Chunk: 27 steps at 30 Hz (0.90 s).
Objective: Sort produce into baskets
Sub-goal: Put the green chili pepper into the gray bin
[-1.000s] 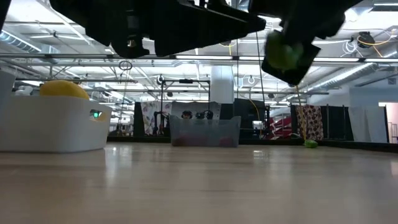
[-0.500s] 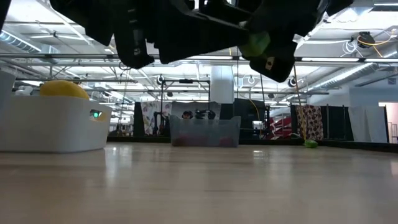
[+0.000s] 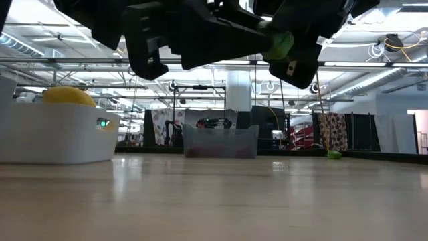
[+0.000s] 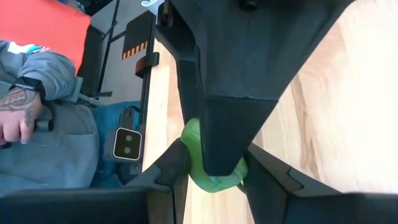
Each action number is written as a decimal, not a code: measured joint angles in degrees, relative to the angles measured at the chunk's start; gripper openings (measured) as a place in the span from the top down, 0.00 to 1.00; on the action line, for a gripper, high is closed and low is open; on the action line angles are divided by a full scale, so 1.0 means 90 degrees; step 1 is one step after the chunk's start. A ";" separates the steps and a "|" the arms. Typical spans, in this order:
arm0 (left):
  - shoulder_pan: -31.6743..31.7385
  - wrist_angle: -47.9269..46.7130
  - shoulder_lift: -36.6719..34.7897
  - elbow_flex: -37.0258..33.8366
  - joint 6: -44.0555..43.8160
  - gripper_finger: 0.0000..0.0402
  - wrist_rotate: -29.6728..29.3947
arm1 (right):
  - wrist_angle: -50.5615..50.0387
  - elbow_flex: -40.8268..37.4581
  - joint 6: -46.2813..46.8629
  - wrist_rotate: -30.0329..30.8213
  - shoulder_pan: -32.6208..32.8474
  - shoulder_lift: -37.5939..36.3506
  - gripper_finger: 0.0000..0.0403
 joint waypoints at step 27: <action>-0.0386 -0.1774 -0.0768 0.0000 -0.0383 0.76 -0.1183 | -0.0267 0.0000 -0.0163 0.0019 -0.0078 0.0002 0.29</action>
